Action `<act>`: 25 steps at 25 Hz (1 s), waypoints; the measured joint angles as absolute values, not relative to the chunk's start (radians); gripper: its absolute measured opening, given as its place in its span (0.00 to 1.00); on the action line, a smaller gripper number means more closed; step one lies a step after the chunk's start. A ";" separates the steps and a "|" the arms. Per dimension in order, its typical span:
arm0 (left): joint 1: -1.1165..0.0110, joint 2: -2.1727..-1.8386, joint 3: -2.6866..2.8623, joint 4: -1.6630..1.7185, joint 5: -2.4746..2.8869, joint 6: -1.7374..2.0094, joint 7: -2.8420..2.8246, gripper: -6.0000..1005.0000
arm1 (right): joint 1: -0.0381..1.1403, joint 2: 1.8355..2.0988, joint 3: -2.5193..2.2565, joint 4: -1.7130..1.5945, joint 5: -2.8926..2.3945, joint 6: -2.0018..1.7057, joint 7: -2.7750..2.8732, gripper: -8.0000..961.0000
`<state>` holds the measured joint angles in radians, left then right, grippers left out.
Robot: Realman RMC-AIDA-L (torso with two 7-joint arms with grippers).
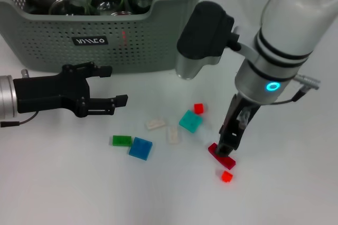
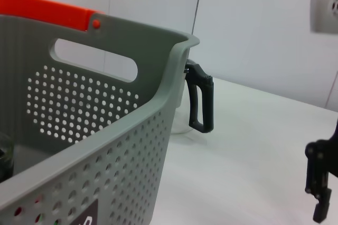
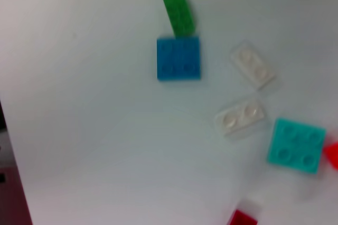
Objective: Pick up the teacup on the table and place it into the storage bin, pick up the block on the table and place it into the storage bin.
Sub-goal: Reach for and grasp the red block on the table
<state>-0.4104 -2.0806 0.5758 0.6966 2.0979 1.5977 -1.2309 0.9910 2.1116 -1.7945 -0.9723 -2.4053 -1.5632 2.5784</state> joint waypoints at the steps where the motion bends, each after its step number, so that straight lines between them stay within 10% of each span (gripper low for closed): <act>1: -0.411 -2.080 0.576 0.696 2.098 1.598 -1.231 0.87 | 0.997 2.112 -1.807 -0.959 -2.396 -1.556 2.587 0.51; 25: -0.397 -2.077 0.569 0.695 2.098 1.600 -1.229 0.87 | 0.995 2.115 -1.951 -0.882 -2.336 -1.394 2.621 0.49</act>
